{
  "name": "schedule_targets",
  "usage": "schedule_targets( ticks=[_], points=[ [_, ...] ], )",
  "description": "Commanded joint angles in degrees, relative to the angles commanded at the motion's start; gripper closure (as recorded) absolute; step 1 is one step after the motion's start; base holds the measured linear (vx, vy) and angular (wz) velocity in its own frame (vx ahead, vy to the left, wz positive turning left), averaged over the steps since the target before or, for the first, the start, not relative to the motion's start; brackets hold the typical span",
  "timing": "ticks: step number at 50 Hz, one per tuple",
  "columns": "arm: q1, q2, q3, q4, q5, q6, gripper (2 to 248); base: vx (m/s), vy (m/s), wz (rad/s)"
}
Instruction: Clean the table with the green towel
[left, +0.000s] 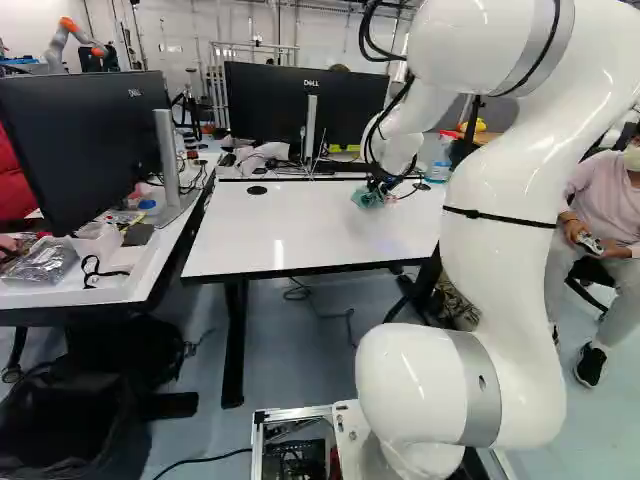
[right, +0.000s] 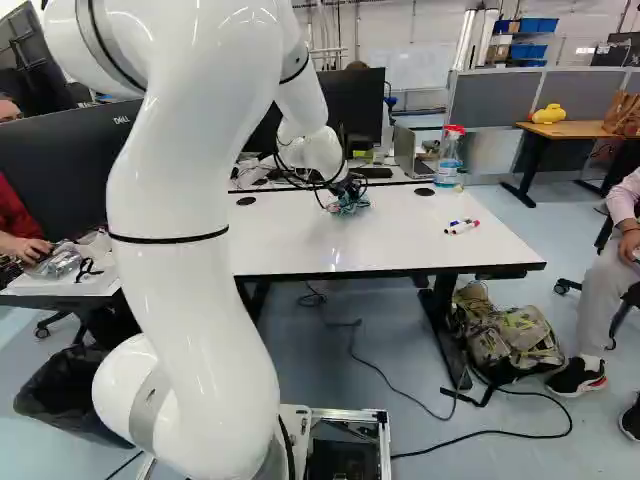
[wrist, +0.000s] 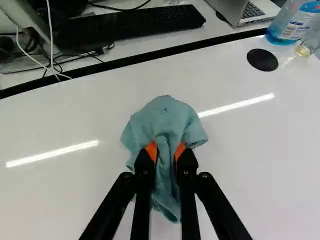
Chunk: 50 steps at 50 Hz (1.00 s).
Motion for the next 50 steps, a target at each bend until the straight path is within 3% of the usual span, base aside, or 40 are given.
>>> schedule_targets(
  ticks=[18, 50],
  points=[
    [-0.66, 3.90, 4.75, 0.00, 0.00, 0.00, 192, 0.000, 0.000, 0.000],
    [-0.64, 4.29, 4.97, 0.00, 0.00, 0.00, 192, 0.000, 0.000, 0.000]
  ],
)
